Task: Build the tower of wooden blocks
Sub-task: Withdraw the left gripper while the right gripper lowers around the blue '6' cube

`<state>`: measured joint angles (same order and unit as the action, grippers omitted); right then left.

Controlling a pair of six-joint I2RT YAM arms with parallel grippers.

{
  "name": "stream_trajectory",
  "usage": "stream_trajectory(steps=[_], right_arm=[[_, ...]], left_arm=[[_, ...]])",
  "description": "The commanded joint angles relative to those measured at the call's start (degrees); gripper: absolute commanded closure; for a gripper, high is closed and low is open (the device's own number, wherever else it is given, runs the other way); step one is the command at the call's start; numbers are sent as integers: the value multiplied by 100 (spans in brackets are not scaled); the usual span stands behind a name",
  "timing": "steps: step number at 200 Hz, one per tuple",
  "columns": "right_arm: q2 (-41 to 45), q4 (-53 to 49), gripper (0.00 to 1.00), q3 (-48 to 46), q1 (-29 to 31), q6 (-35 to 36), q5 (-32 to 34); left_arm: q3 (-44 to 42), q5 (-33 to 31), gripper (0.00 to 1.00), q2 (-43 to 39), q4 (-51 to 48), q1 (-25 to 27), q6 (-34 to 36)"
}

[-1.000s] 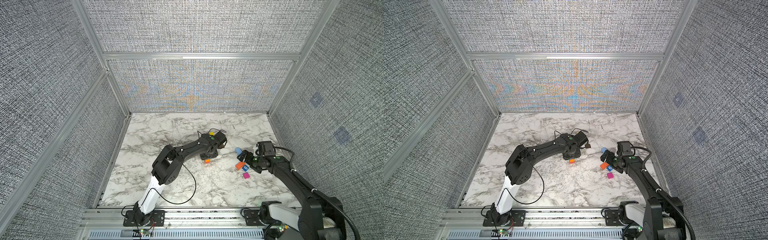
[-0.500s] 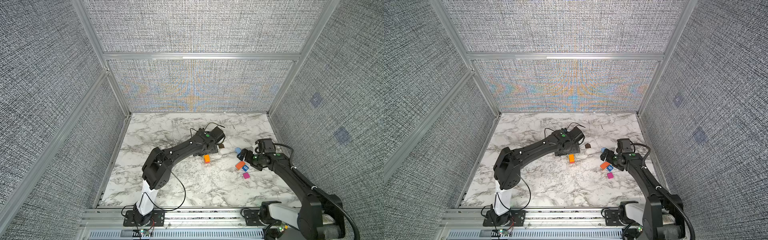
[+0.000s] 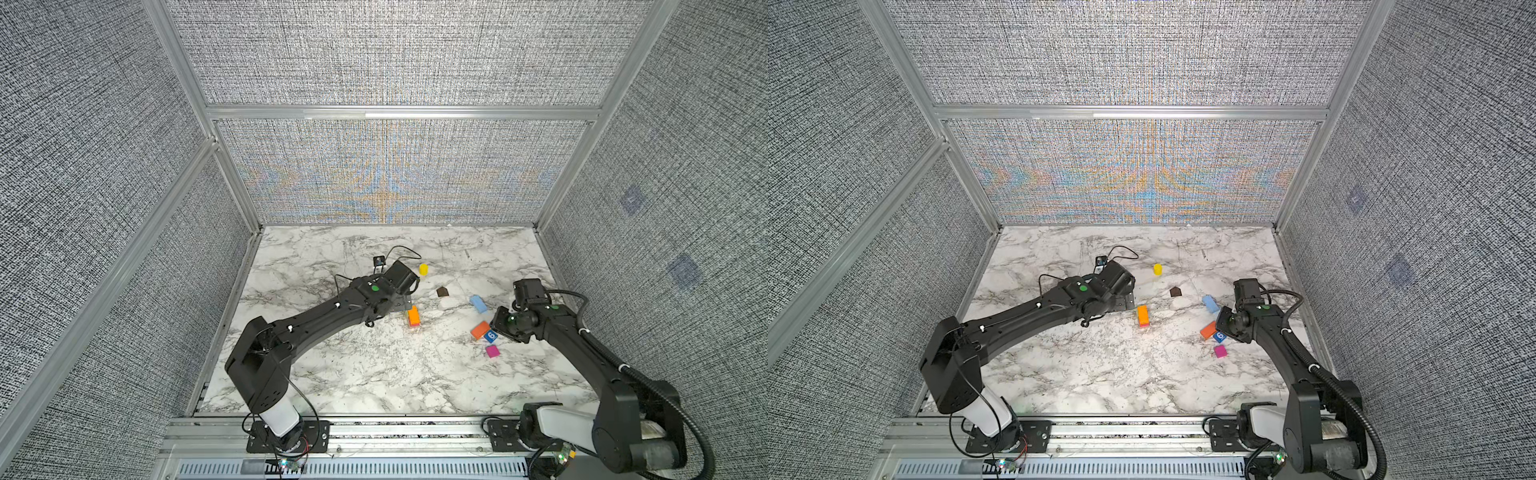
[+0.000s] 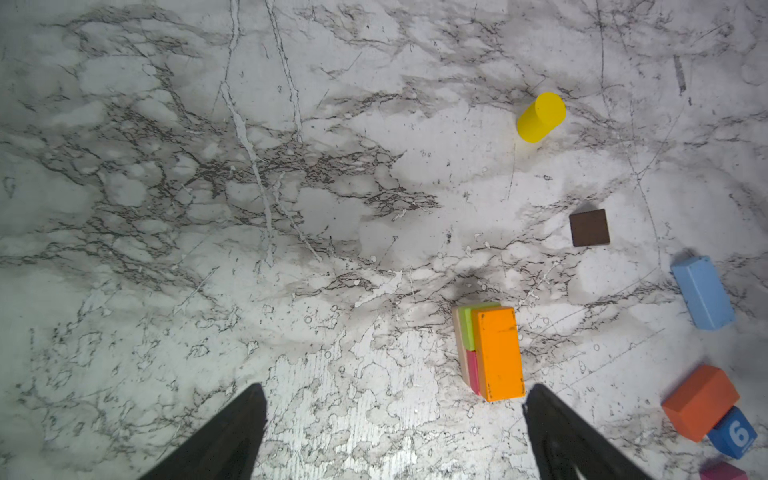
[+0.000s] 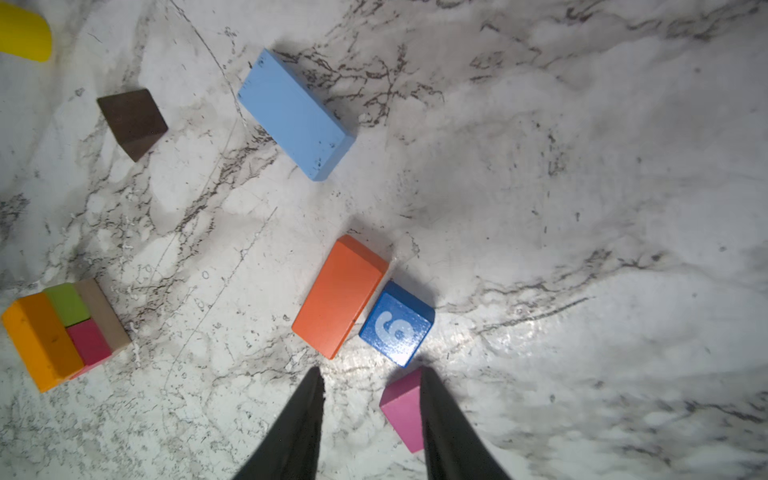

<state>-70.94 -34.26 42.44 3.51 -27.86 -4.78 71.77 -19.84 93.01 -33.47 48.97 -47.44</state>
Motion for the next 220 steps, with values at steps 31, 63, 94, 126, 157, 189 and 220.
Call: stream_trajectory(steps=[31, 63, 94, 126, 157, 189, 220], right_arm=[[-355, -417, 48, 85, 1, -92, 361], [-630, -442, 44, 210, 1, -188, 482], [-866, -431, 40, 324, 12, -246, 556], [-1112, -499, 40, 415, 26, -225, 730], [-1208, -429, 40, 371, 35, -238, 776], [-1335, -376, 39, 429, 84, -297, 743], [-1520, -362, 34, 561, 213, -383, 774]], left_arm=[[-736, -81, 1, -361, 1328, -165, 784], [-1264, 326, 1, -316, 2020, -476, 705], [-1469, 480, 1, -84, 2302, -572, 659], [-1508, 613, 1, 66, 2414, -690, 727], [-1684, 726, 1, 12, 2585, -799, 697], [-1780, 788, 1, -8, 2635, -841, 684], [-1827, 783, 1, -41, 2617, -869, 676]])
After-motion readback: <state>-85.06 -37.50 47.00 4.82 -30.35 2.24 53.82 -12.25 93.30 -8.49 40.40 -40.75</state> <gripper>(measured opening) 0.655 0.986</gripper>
